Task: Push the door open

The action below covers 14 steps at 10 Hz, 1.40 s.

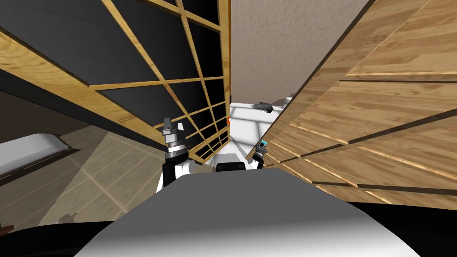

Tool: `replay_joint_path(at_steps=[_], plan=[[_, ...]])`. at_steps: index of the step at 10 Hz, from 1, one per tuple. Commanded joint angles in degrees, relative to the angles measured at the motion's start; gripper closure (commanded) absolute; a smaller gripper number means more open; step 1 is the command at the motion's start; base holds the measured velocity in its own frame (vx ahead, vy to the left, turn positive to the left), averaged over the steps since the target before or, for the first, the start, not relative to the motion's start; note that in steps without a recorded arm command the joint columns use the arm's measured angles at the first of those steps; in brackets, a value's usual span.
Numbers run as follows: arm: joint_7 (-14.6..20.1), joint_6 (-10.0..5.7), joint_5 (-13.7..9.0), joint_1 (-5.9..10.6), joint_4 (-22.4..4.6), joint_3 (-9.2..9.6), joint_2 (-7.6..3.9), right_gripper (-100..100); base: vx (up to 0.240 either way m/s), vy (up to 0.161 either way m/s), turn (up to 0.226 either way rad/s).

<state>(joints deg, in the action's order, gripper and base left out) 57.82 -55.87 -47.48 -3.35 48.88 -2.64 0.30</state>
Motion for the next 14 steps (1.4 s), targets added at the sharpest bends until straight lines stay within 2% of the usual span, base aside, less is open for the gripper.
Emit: replay_joint_path(at_steps=[1, 4, 5, 7, 8, 9, 12, 14], plan=[[-0.84, -1.17, -0.78, -0.36, 0.55, -1.77, 0.25, 100, 0.189, -0.053, -0.007], [-1.99, -1.79, -1.48, -0.59, 0.8, -3.09, 1.83, 100, 0.176, -0.054, -0.021], [-2.05, -1.06, -1.26, -0.77, 1.03, -2.48, 2.02, 100, 0.088, -0.029, -0.004], [-2.51, -1.79, -3.38, -1.02, 1.06, -5.82, -0.14, 100, 0.02, -0.069, 0.262], [-2.51, -1.79, -3.38, -1.02, 1.06, -5.82, -0.14, 100, 0.008, -0.072, 0.112], [-2.74, -2.14, -4.56, -1.17, 1.05, -7.65, -0.99, 100, 0.036, -0.07, 0.197], [-2.86, -2.34, -5.22, -1.26, 1.04, -8.68, -1.37, 100, 0.03, -0.043, 0.078], [-3.13, -2.76, -6.61, -1.44, 1.02, -10.85, -2.04, 100, 0.015, -0.04, 0.155]])
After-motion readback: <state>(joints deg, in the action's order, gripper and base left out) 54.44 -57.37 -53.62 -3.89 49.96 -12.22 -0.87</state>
